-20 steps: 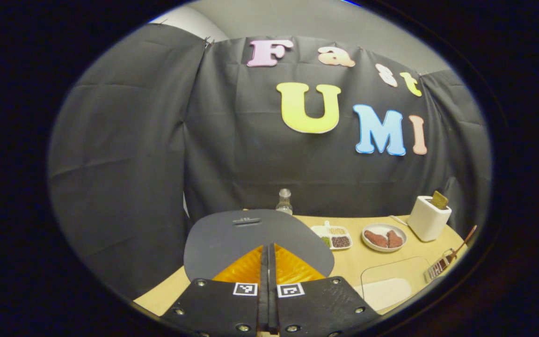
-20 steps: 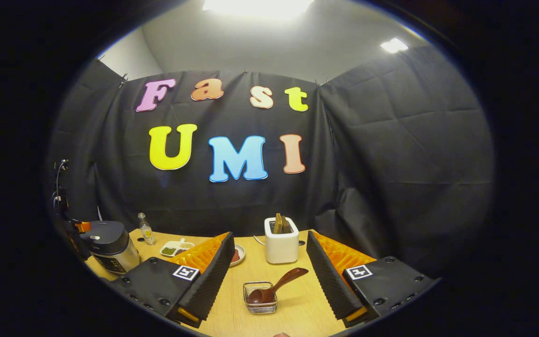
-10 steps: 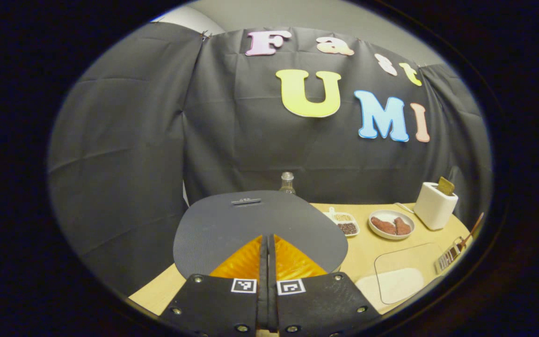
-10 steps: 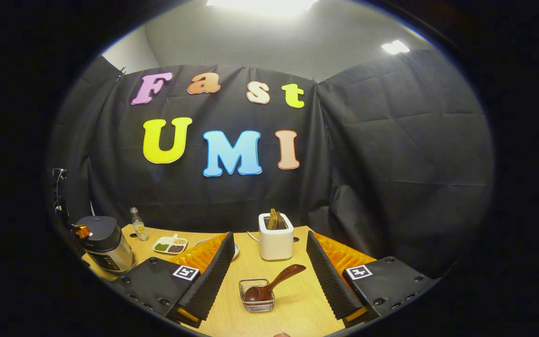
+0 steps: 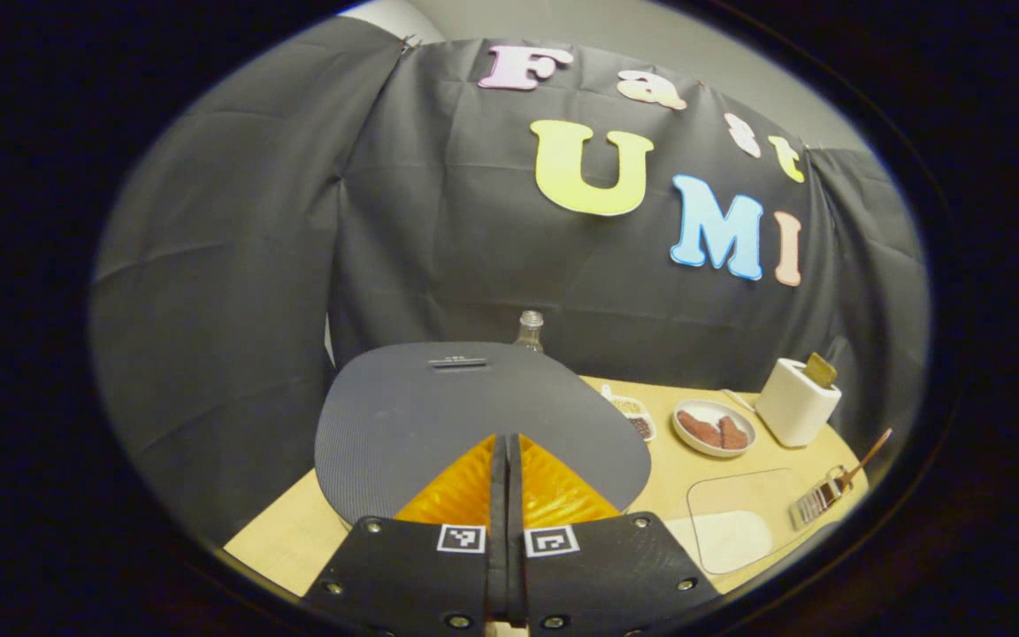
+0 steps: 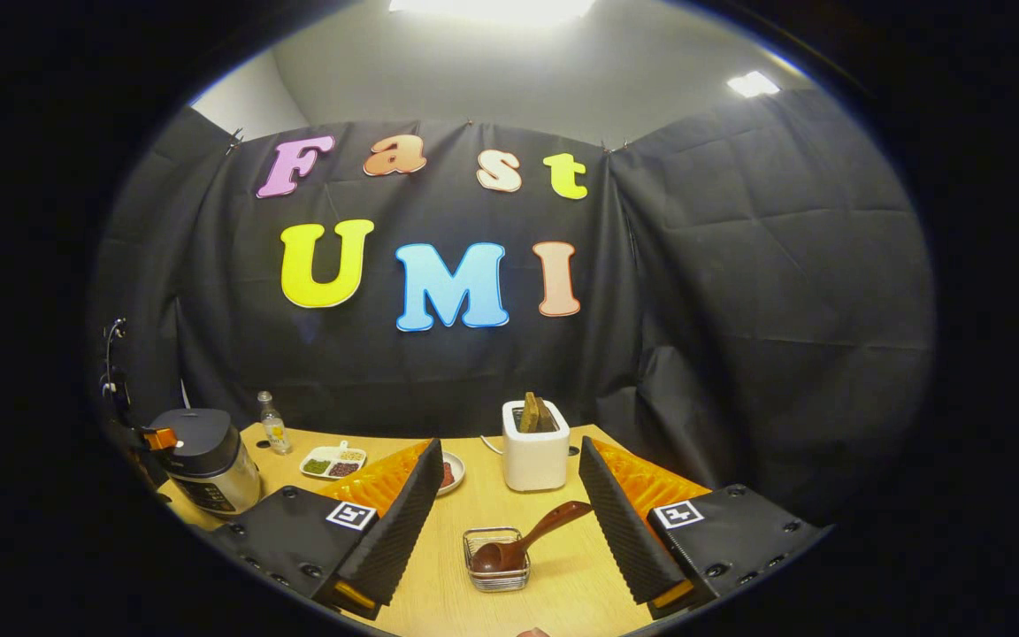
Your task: Close the left gripper, press the button to open the rice cooker; take a wooden spoon from the chopstick holder with the right hand, scoop a spoonful of rice and pour it into the rice cooker, then put the wooden spoon back into the chopstick holder.
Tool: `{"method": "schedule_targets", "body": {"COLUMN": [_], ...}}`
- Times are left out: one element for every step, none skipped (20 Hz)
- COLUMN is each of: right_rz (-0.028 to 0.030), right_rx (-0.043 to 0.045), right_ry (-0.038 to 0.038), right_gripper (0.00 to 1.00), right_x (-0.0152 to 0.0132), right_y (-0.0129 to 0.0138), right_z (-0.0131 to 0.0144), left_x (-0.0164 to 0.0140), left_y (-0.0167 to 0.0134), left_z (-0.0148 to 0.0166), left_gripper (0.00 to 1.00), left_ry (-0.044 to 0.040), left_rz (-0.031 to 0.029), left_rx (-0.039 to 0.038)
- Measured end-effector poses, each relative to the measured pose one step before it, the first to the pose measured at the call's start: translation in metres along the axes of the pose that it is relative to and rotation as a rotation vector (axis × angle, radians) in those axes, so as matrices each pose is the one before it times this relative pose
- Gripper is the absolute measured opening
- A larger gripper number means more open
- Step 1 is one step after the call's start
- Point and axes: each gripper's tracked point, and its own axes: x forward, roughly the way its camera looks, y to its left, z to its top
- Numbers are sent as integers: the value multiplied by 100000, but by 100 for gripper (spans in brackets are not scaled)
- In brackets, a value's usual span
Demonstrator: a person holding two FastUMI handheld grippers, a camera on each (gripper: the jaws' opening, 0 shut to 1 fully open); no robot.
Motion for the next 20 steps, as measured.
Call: {"method": "schedule_targets", "body": {"right_rz": [1095, 869, 444, 185, -51, 74, 45, -228, 18, 364, 321, 238, 543, 707, 349, 61, 146, -66, -236, -129], "right_rx": [238, 44, -72, -83, 77, 484, 815, 1225, 1831, 2224, 2134, 1759, 1393, 787, 291, 27, 10, 60, 130, 158], "right_ry": [-109, -320, -757, -545, -103, 214, 243, 329, 586, 668, 53, 213, 826, 1121, 911, 630, 641, 324, 195, 546], "right_gripper": [98, 98, 98, 98, 98, 94, 94, 98, 94, 98, 98, 98, 98, 93, 93, 98, 98, 93, 98, 93], "right_x": [64, 63, -30, 63, -43, -31, -95, 20, 60, -36, -33, 13, 58, -47, -108, -129, -213, -134, -169, -10], "right_y": [183, 173, -23, -68, -129, -115, -72, -199, -78, -55, 34, -9, 32, 103, -83, -186, -151, -171, -294, -223], "right_z": [12, 201, 269, 173, -47, -75, -180, -77, -249, -208, -148, -95, -427, -399, -281, -138, -256, -114, -131, -143], "left_x": [30, -143, 82, 117, 233, 19, -25, 121, 262, -101, -52, 286, -104, -11, -7, -344, -222, -200, -85, -42], "left_y": [-11, 27, -35, -97, -50, 38, -36, 256, 45, 202, 35, 129, 63, -28, -112, -192, -40, -110, -252, 52], "left_z": [198, -106, -60, -120, -58, 169, 191, 100, 456, 50, 110, -546, 28, 413, 245, 187, -63, -115, -363, -59], "left_gripper": [2, 2, 2, 2, 2, 0, 0, 2, 3, 2, 2, 2, 2, 2, 2, 2, 2, 2, 2, 2], "left_ry": [-101, 723, 202, 311, 2442, 1568, 2091, 2993, 3858, 2789, 3328, 1054, 423, -1905, -2258, -1764, 567, 157, 848, 492], "left_rz": [129, 993, 1433, 1195, 1052, 313, -1144, -2389, -3235, -3344, -2923, -1274, -101, 1025, 1009, 2951, 2409, 1920, 1200, 1021], "left_rx": [-1303, 773, 1766, 3264, 3661, 1068, -83, -6067, -6631, -6382, -1351, -69, 1389, 795, 2343, 1823, 1367, 1877, 1590, -281]}}
